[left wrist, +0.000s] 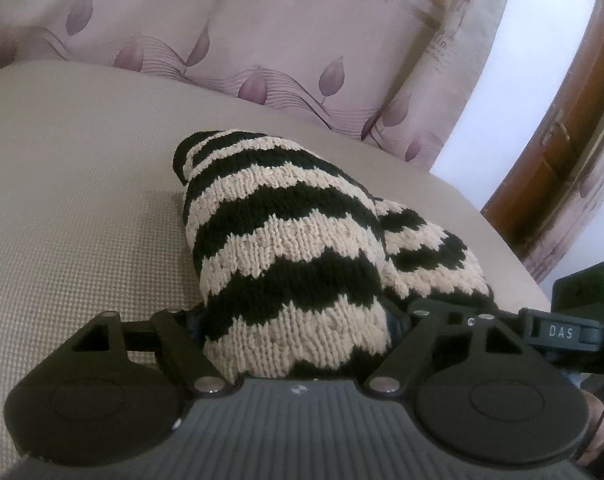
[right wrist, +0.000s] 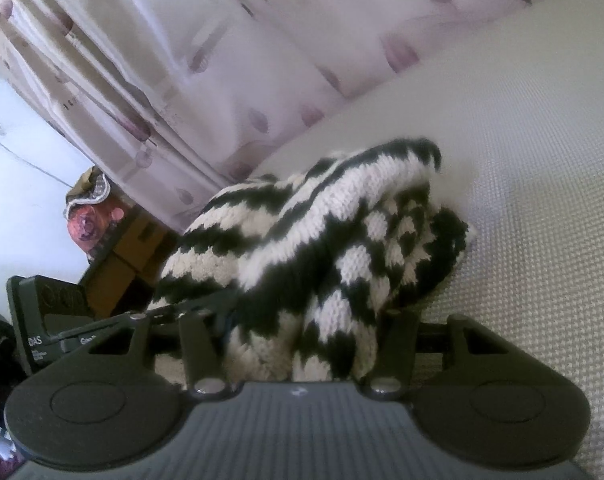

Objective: Fold small clothes

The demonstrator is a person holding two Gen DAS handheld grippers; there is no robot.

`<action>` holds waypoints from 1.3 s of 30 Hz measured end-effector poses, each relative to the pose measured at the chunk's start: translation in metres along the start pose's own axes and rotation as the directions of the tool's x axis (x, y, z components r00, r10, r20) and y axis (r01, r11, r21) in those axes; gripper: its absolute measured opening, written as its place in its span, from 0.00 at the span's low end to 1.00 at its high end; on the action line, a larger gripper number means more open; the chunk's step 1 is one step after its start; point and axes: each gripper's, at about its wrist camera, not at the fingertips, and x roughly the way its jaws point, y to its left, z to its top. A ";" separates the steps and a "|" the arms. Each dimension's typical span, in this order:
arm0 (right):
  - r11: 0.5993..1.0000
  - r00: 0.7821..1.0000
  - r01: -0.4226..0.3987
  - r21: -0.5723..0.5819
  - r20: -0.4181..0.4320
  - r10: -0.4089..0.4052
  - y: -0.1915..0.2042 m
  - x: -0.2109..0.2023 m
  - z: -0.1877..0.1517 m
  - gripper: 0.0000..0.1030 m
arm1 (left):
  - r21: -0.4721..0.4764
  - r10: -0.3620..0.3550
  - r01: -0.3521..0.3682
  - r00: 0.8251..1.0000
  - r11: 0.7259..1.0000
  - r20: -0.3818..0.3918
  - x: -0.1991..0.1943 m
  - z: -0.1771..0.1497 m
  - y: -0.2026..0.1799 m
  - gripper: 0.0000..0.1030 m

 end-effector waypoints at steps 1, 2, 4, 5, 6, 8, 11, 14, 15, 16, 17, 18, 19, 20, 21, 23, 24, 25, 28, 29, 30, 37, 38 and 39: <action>1.000 1.000 0.003 -0.002 0.001 -0.003 0.000 0.000 0.000 0.53 | 0.002 0.003 -0.003 1.000 1.000 0.003 0.000 -0.001 0.000 0.79; 1.000 1.000 0.008 -0.007 0.003 -0.008 0.000 0.000 -0.002 0.53 | 0.005 0.009 -0.009 1.000 1.000 0.006 0.000 -0.001 0.000 0.80; 1.000 1.000 0.022 -0.018 0.007 -0.022 0.001 0.000 -0.004 0.56 | 0.017 0.020 -0.021 1.000 1.000 0.012 0.000 -0.003 -0.002 0.84; 0.999 0.999 0.032 -0.024 0.008 -0.032 0.001 0.000 -0.005 0.57 | 0.023 0.026 -0.026 1.000 0.999 0.016 0.001 -0.003 -0.002 0.85; 0.998 0.999 0.047 -0.034 0.008 -0.047 0.002 0.000 -0.006 0.59 | 0.024 0.029 -0.029 0.999 0.999 0.019 0.000 -0.004 -0.003 0.87; 0.996 0.997 0.073 -0.056 0.010 -0.072 0.003 0.001 -0.008 0.64 | 0.035 0.037 -0.038 0.999 0.999 0.029 0.000 -0.006 -0.003 0.90; 0.995 0.997 0.080 -0.052 0.014 -0.080 0.000 -0.001 -0.009 0.67 | 0.056 0.056 -0.059 0.997 0.997 0.050 -0.002 -0.006 -0.005 0.97; 0.995 0.996 0.084 -0.057 0.020 -0.083 -0.001 -0.002 -0.010 0.69 | 0.058 0.069 -0.073 0.995 0.996 0.068 -0.005 -0.006 -0.005 1.00; 0.994 0.996 0.089 -0.062 0.022 -0.087 0.000 -0.002 -0.010 0.70 | 0.060 0.072 -0.077 0.995 0.995 0.075 -0.006 -0.007 -0.006 1.00; 0.993 0.995 0.097 -0.070 0.026 -0.095 0.001 -0.003 -0.011 0.71 | 0.066 0.083 -0.089 0.993 0.994 0.085 -0.008 -0.007 -0.008 1.00; 0.990 0.994 0.109 -0.086 0.033 -0.106 0.004 -0.004 -0.012 0.71 | 0.076 0.097 -0.105 0.990 0.992 0.100 -0.010 -0.008 -0.010 1.00; 0.987 0.992 0.123 -0.107 0.046 -0.119 0.009 -0.006 -0.013 0.71 | 0.090 0.113 -0.124 0.986 0.988 0.120 -0.013 -0.009 -0.014 1.00; 0.982 0.990 0.137 -0.127 0.059 -0.131 0.014 -0.008 -0.014 0.72 | 0.105 0.128 -0.143 0.982 0.984 0.139 -0.015 -0.011 -0.017 1.00; 0.976 0.986 0.159 -0.148 0.078 -0.148 0.019 -0.012 -0.016 0.72 | 0.121 0.145 -0.165 0.977 0.979 0.159 -0.018 -0.012 -0.021 1.00; 0.970 0.981 0.181 -0.164 0.100 -0.166 0.023 -0.015 -0.019 0.72 | 0.137 0.166 -0.191 0.970 0.972 0.181 -0.021 -0.014 -0.025 1.00; 0.953 0.967 0.230 -0.198 0.158 -0.200 0.034 -0.024 -0.025 0.73 | 0.161 0.204 -0.241 0.955 0.957 0.217 -0.026 -0.016 -0.033 1.00; 0.942 0.956 0.260 -0.211 0.193 -0.221 0.041 -0.030 -0.030 0.75 | 0.165 0.214 -0.255 0.949 0.953 0.230 -0.029 -0.018 -0.036 1.00; 0.936 0.948 0.278 -0.217 0.217 -0.231 0.045 -0.035 -0.034 0.77 | 0.163 0.222 -0.265 0.944 0.950 0.245 -0.032 -0.019 -0.039 1.00; 0.915 0.919 0.325 -0.238 0.308 -0.246 0.061 -0.052 -0.049 0.87 | 0.134 0.283 -0.337 0.907 0.932 0.311 -0.043 -0.023 -0.048 1.00; 0.903 0.904 0.349 -0.250 0.344 -0.254 0.067 -0.057 -0.055 0.89 | 0.127 0.315 -0.375 0.887 0.918 0.337 -0.047 -0.025 -0.052 1.00; 0.883 0.880 0.388 -0.264 0.391 -0.270 0.075 -0.062 -0.063 0.93 | 0.126 0.333 -0.402 0.868 0.907 0.368 -0.051 -0.028 -0.057 1.00; 0.778 0.746 0.564 -0.277 0.576 -0.336 0.112 -0.082 -0.095 1.00 | 0.099 0.360 -0.452 0.809 0.886 0.465 -0.084 -0.035 -0.077 1.00; 0.770 0.734 0.575 -0.276 0.591 -0.336 0.116 -0.085 -0.098 1.00 | 0.096 0.361 -0.456 0.801 0.885 0.478 -0.089 -0.035 -0.079 1.00; 0.769 0.727 0.578 -0.275 0.602 -0.331 0.120 -0.088 -0.100 1.00 | 0.098 0.342 -0.442 0.800 0.892 0.493 -0.095 -0.035 -0.080 1.00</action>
